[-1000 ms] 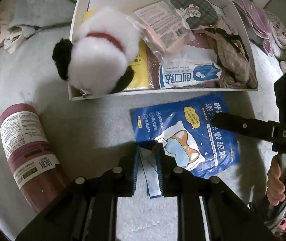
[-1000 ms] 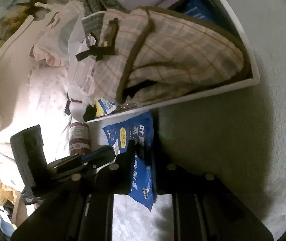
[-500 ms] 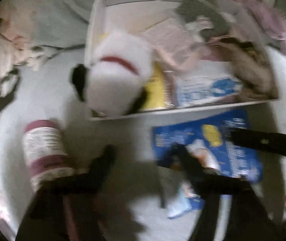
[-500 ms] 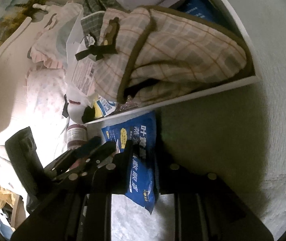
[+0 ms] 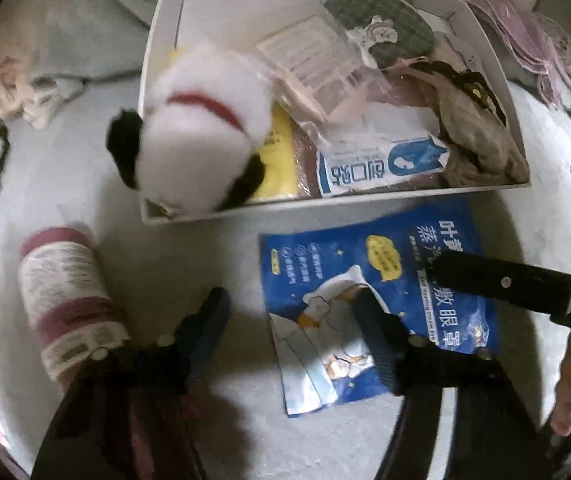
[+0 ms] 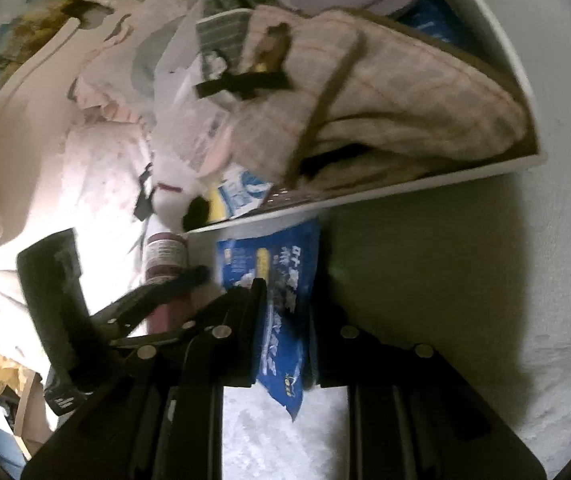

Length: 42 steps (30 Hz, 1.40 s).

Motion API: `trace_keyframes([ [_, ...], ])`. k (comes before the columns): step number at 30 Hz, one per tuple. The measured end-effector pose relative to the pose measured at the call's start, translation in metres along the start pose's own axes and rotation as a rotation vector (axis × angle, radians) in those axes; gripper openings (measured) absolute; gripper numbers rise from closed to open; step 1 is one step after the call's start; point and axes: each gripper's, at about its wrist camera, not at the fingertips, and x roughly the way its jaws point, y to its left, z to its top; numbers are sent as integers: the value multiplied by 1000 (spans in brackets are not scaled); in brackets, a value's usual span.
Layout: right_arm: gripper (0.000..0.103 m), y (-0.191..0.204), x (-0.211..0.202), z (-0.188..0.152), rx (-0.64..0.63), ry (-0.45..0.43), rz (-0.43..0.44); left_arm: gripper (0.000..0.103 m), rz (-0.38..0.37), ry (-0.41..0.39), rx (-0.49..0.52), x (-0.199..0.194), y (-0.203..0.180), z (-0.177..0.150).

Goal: Organize soft objects
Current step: 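Carry the blue packet into the white box and open the right gripper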

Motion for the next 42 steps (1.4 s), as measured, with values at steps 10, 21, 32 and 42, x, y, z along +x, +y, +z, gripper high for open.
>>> trace_keyframes([
  [10, 6, 41, -28, -4, -147, -117, 47, 39, -46, -188, -64, -46, 37, -1],
  [21, 6, 73, -66, -3, -223, -425, 52, 73, -183, -448, -172, -87, 75, 3],
  [32, 6, 78, -66, 57, -89, -580, 65, 45, -217, -509, -144, -90, 91, 36],
  [42, 6, 114, -8, 113, -164, -445, -85, 37, -205, -447, -179, -67, 108, 39],
])
